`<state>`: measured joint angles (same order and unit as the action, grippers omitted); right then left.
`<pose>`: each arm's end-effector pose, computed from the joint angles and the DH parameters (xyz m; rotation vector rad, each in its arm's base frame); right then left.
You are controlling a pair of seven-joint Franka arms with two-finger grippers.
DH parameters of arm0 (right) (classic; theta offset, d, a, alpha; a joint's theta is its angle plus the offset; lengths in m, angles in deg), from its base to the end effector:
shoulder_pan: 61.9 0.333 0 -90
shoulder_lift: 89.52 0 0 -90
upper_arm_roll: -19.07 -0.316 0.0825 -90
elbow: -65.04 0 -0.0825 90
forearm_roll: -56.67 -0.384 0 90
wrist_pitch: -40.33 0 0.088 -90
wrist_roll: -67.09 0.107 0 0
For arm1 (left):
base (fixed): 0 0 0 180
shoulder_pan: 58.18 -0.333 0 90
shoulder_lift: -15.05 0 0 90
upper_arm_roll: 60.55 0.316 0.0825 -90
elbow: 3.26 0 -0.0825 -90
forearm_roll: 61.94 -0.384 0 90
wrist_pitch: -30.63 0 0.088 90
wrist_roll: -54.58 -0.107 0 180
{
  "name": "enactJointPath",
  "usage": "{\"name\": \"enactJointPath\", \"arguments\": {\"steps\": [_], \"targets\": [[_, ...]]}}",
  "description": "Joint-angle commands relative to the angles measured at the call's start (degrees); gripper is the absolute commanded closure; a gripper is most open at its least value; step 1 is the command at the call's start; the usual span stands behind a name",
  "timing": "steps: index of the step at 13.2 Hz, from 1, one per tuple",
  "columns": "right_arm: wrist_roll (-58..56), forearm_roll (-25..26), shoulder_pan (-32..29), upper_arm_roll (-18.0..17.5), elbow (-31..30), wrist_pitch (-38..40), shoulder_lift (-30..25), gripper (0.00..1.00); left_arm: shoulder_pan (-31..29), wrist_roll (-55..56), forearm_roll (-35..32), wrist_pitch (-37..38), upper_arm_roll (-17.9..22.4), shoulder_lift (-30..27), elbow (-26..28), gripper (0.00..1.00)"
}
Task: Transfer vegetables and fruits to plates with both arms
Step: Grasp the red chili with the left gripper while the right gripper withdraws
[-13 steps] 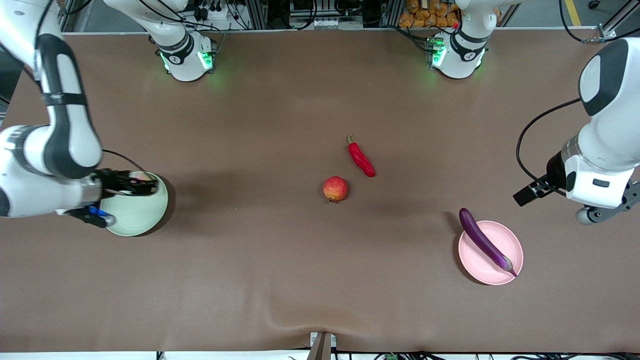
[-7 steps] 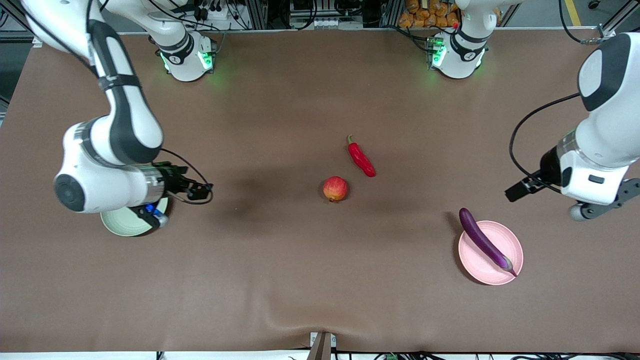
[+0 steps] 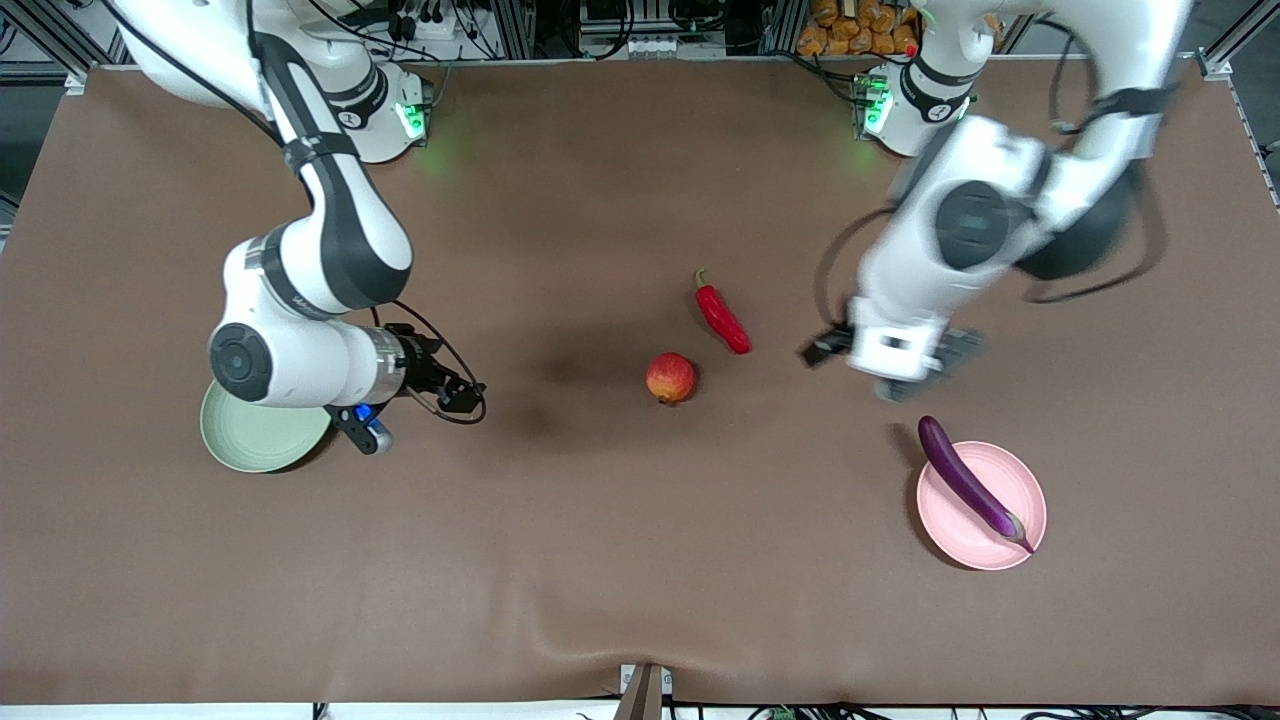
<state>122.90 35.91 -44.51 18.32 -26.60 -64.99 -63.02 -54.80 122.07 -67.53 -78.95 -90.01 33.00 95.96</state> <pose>0.6157 0.2305 0.3515 -2.7170 1.1400 0.5723 0.5428 -0.3121 0.4109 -2.9775 -0.8914 0.1648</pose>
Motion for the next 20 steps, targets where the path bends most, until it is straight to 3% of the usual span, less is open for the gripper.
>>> {"name": "enactJointPath", "arguments": {"steps": [1, 6, 9, 11, 13, 15, 16, 18, 19, 20], "targets": [[1.84, -1.47, 0.36, 0.65, 0.77, -0.67, 0.48, 0.0, 2.94, 7.2, 0.32, -9.04, -0.16, -2.21, 9.56, 0.0], [7.83, -1.03, 2.39, 0.74, 1.47, -3.5, 0.75, 0.0, 8.83, 14.76, -1.35, -23.74, -0.51, 4.37, 17.14, 0.0], [8.0, -0.77, 2.3, 0.92, 5.75, 6.31, 0.04, 0.0, 10.06, 15.48, -1.79, -25.51, -0.43, 6.48, 19.34, 0.0], [8.35, -1.29, 2.91, 0.83, 7.79, 8.73, 0.04, 0.0, 9.98, 15.57, -2.14, -29.53, -0.43, 7.8, 20.92, 0.0], [8.35, -1.99, 3.7, 0.65, 7.71, 7.68, 0.65, 0.0, 10.16, 16.79, -3.45, -33.31, -0.16, 10.17, 20.93, 0.0], [8.61, -2.26, 5.2, 0.74, 6.84, 2.08, 1.53, 0.0, 9.81, 18.9, -7.4, -36.75, 0.01, 12.63, 20.76, 0.08], [10.18, -2.26, 5.9, 0.74, 6.83, 0.22, 2.4, 0.0, 9.89, 19.52, -9.33, -37.11, 0.01, 13.77, 20.41, 0.26], [13.52, -2.26, 7.3, 0.74, 6.74, -3.82, 3.64, 0.0, 9.54, 20.66, -11.89, -37.11, 0.1, 14.31, 20.23, 0.83], [14.84, -2.26, 8.01, 0.74, 6.74, -4.88, 3.99, 0.0, 9.37, 20.67, -11.99, -36.94, 0.1, 14.05, 20.23, 1.0], [15.64, -2.26, 8.36, 0.74, 6.74, -5.59, 4.26, 0.0, 8.93, 20.58, -11.99, -36.42, 0.1, 13.0, 20.23, 1.0]]}}
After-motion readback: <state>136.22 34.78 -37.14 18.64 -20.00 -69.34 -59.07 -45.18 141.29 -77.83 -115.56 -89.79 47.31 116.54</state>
